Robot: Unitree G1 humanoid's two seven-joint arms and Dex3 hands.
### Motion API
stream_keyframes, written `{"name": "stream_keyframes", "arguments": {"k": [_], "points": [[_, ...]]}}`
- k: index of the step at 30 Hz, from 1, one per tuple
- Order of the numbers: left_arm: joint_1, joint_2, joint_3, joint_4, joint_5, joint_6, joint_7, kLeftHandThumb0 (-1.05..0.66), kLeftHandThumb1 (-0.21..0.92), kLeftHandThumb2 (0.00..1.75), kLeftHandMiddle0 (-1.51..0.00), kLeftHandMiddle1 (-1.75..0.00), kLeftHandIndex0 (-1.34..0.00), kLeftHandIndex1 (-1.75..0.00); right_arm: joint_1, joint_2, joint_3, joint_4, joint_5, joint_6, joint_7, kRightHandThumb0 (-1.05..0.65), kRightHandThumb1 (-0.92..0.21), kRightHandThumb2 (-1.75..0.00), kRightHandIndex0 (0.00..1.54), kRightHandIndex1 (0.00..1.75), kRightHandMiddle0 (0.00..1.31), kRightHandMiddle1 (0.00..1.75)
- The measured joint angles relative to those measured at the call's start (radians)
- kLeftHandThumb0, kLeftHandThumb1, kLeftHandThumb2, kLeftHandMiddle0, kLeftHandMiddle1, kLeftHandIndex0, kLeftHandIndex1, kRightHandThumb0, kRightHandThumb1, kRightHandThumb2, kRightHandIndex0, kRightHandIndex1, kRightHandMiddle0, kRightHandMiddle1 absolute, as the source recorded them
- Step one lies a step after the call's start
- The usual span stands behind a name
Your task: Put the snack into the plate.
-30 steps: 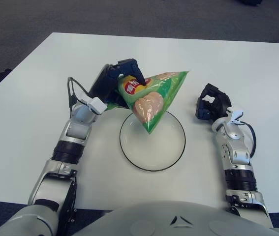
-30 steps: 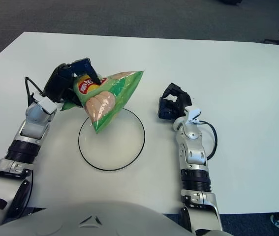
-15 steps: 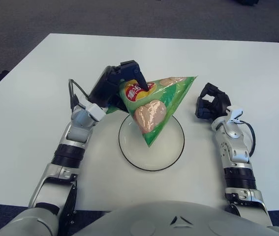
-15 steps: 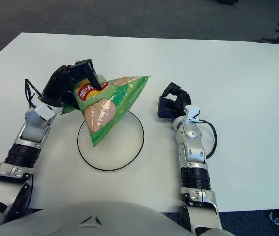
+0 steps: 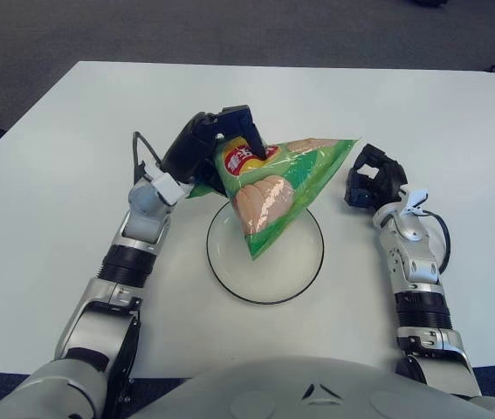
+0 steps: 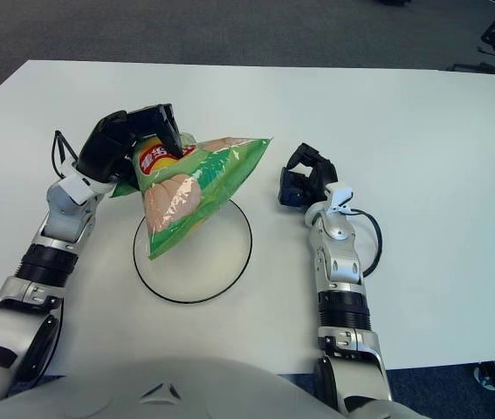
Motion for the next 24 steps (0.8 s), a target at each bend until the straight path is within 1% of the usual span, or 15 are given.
{"name": "stream_keyframes", "arguments": {"k": [1, 2, 4, 6, 7, 9, 11, 12, 13, 14, 15, 16, 17, 19, 24], "points": [[-0.001, -0.001, 0.000, -0.001, -0.009, 0.002, -0.007, -0.45, 0.34, 1.32, -1.24, -1.75, -0.76, -1.75, -0.003, -0.001, 0.000, 0.001, 0.000, 0.000, 0.000, -0.53, -0.21, -1.45, 1.30, 1.75, 0.71, 1.75], [-0.002, -0.002, -0.001, -0.002, -0.014, 0.005, -0.012, -0.46, 0.33, 1.32, -1.23, -1.75, -0.74, -1.75, -0.004, -0.001, 0.000, 0.003, 0.000, 0.000, 0.000, -0.53, -0.21, -1.45, 1.30, 1.75, 0.70, 1.75], [-0.006, 0.002, -0.001, -0.005, -0.019, 0.008, -0.032, -0.46, 0.34, 1.29, -1.13, -1.75, -0.64, -1.75, -0.008, -0.003, -0.001, 0.007, 0.000, 0.000, 0.001, -0.53, -0.21, -1.45, 1.30, 1.75, 0.70, 1.75], [-0.010, 0.012, -0.004, -0.006, -0.018, 0.008, -0.054, -0.46, 0.37, 1.26, -1.04, -1.75, -0.60, -1.75, -0.012, -0.005, -0.001, 0.012, -0.001, 0.000, 0.001, -0.53, -0.21, -1.44, 1.31, 1.75, 0.70, 1.75], [-0.015, 0.022, -0.007, -0.006, -0.017, 0.008, -0.070, -0.45, 0.40, 1.22, -1.02, -1.75, -0.57, -1.75, -0.015, -0.006, -0.001, 0.014, -0.001, 0.000, 0.001, -0.52, -0.21, -1.44, 1.31, 1.75, 0.70, 1.75], [-0.028, 0.050, -0.013, -0.003, -0.017, 0.009, -0.114, -0.43, 0.50, 1.07, -0.93, -1.75, -0.49, -1.73, -0.020, -0.008, -0.002, 0.019, -0.002, 0.000, 0.001, -0.52, -0.22, -1.44, 1.31, 1.75, 0.70, 1.75], [-0.048, 0.082, -0.016, 0.002, -0.013, 0.010, -0.157, -0.42, 0.55, 0.98, -0.87, -1.75, -0.46, -1.71, -0.025, -0.010, -0.003, 0.024, -0.002, 0.000, 0.000, -0.52, -0.22, -1.44, 1.31, 1.75, 0.70, 1.75], [-0.057, 0.094, -0.017, 0.005, -0.010, 0.010, -0.173, -0.40, 0.63, 0.86, -0.75, -1.75, -0.43, -1.68, -0.026, -0.011, -0.003, 0.025, -0.003, 0.000, 0.000, -0.52, -0.22, -1.44, 1.30, 1.75, 0.70, 1.75], [-0.072, 0.111, -0.018, 0.014, -0.004, 0.004, -0.192, -0.39, 0.68, 0.78, -0.67, -1.75, -0.41, -1.66, -0.027, -0.012, -0.003, 0.027, -0.004, 0.000, -0.001, -0.52, -0.22, -1.44, 1.30, 1.75, 0.70, 1.75], [-0.084, 0.122, -0.018, 0.022, 0.002, 0.000, -0.206, -0.39, 0.70, 0.75, -0.64, -1.75, -0.40, -1.66, -0.029, -0.013, -0.003, 0.028, -0.006, 0.000, -0.001, -0.52, -0.22, -1.43, 1.30, 1.75, 0.70, 1.75], [-0.097, 0.135, -0.018, 0.033, 0.013, -0.007, -0.219, -0.38, 0.77, 0.65, -0.50, -1.70, -0.36, -1.66, -0.030, -0.015, -0.003, 0.030, -0.008, 0.000, -0.002, -0.52, -0.22, -1.43, 1.30, 1.75, 0.69, 1.75], [-0.107, 0.144, -0.018, 0.040, 0.021, -0.014, -0.227, -0.37, 0.82, 0.58, -0.42, -1.66, -0.33, -1.66, -0.031, -0.015, -0.003, 0.031, -0.009, 0.000, -0.002, -0.52, -0.22, -1.43, 1.30, 1.75, 0.69, 1.75], [-0.120, 0.155, -0.018, 0.049, 0.035, -0.024, -0.237, -0.44, 0.81, 0.59, -0.39, -1.61, -0.28, -1.61, -0.032, -0.017, -0.003, 0.032, -0.011, 0.001, -0.002, -0.52, -0.22, -1.43, 1.30, 1.75, 0.69, 1.75], [-0.138, 0.170, -0.019, 0.061, 0.053, -0.044, -0.250, -0.62, 0.73, 0.69, -0.31, -1.45, -0.16, -1.45, -0.034, -0.021, -0.003, 0.036, -0.012, 0.001, -0.002, -0.52, -0.22, -1.43, 1.30, 1.75, 0.69, 1.75], [-0.173, 0.220, -0.039, 0.068, 0.079, -0.058, -0.305, -0.76, 0.66, 0.75, -0.20, -1.23, -0.07, -1.34, -0.042, -0.033, -0.003, 0.052, -0.012, 0.004, -0.002, -0.52, -0.23, -1.43, 1.30, 1.75, 0.69, 1.75]]}}
